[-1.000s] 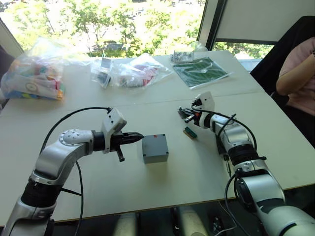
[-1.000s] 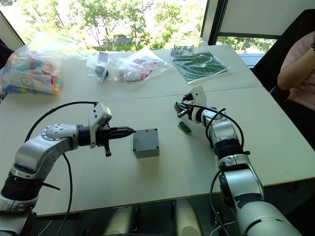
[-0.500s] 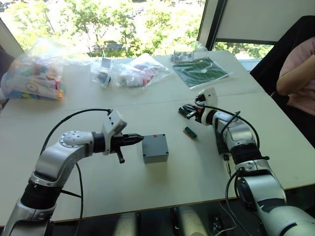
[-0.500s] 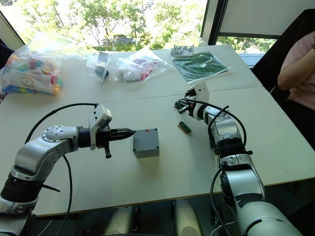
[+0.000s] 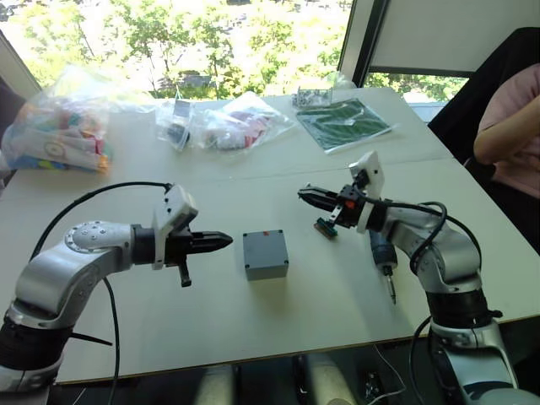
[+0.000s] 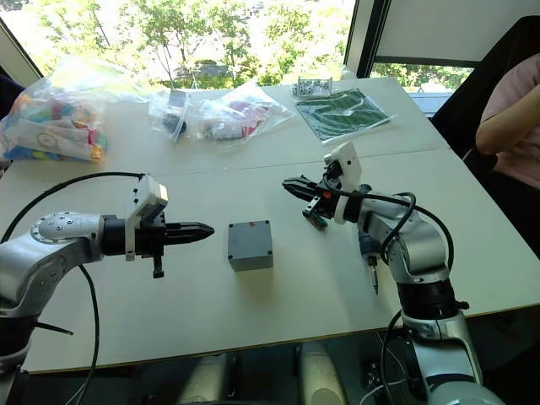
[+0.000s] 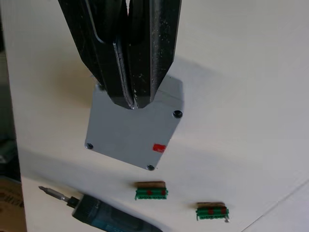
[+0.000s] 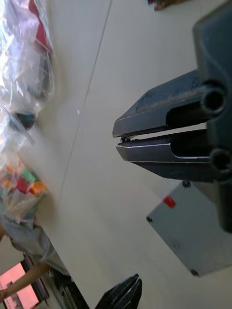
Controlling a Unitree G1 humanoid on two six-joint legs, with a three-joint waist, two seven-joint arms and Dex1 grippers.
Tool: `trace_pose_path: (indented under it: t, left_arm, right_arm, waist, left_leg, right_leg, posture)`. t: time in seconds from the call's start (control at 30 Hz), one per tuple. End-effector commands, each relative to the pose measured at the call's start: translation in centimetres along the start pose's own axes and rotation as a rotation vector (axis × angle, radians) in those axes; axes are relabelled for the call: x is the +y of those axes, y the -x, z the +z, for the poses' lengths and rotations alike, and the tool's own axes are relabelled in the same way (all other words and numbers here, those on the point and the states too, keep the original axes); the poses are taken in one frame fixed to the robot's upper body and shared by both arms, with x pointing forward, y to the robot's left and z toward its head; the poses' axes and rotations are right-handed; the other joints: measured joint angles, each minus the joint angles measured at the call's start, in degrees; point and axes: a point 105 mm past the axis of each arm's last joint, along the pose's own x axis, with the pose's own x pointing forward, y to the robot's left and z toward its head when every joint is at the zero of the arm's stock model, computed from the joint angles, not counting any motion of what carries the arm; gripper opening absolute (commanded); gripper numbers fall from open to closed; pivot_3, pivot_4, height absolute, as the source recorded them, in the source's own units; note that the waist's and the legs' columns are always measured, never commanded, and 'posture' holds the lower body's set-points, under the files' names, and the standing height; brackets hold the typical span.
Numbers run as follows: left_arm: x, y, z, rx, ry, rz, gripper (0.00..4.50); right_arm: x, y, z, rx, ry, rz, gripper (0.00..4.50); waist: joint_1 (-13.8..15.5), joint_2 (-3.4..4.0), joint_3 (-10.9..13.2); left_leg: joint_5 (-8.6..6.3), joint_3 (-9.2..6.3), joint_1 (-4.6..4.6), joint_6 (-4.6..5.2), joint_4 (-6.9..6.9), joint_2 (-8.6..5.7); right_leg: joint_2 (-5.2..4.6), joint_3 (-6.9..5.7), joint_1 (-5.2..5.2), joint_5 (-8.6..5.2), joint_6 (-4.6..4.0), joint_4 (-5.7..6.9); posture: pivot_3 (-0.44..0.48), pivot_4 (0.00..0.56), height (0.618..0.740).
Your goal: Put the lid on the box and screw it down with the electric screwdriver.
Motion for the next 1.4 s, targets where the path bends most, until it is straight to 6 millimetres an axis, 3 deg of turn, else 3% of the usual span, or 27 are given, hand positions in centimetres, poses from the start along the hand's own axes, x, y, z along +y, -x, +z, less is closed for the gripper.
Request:
trace_pose_path:
  t: [0.03, 0.33, 1.23, 1.4]
  left_arm:
    - [0.0, 0.2, 0.5, -0.020, -0.021, 0.013, 0.00]
    - [0.0, 0.0, 0.0, -0.021, -0.005, 0.023, 0.00]
    - [0.0, -0.5, -0.1, -0.030, -0.011, 0.020, 0.00]
    - [0.0, -0.6, -0.1, -0.032, -0.011, 0.019, 0.00]
  right_arm:
    - [3.3, -1.1, -0.4, -0.007, -0.016, 0.070, 0.07]
    - [2.8, -1.3, -1.9, 0.043, -0.003, 0.026, 0.07]
    - [1.6, -1.2, -3.4, 0.103, 0.013, -0.006, 0.07]
    - [1.6, -1.0, -3.1, 0.098, 0.014, -0.004, 1.55]
  waist:
    - [0.0, 0.00, 0.0]
    - [0.1, -0.01, 0.0]
    - [0.1, -0.01, 0.0]
    - [0.1, -0.01, 0.0]
  left_leg:
    - [0.00, 0.00, 0.00, 0.00, 0.00, 0.02]
    - [0.00, 0.03, -0.05, 0.00, 0.02, -0.01]
    - [0.00, 0.03, -0.05, 0.00, 0.02, 0.00]
    - [0.00, 0.03, -0.05, 0.00, 0.02, 0.00]
  right_leg:
    - [0.02, 0.00, -0.01, -0.01, 0.00, 0.01]
    - [-0.03, 0.00, -0.02, -0.01, 0.00, -0.04]
    - [-0.01, 0.00, -0.02, -0.01, 0.00, -0.04]
    - [-0.01, 0.00, -0.03, -0.01, 0.00, -0.04]
  posture:
    - [0.000, 0.150, 0.740]
    - [0.000, 0.150, 0.740]
    - [0.000, 0.150, 0.740]
    - [0.000, 0.150, 0.740]
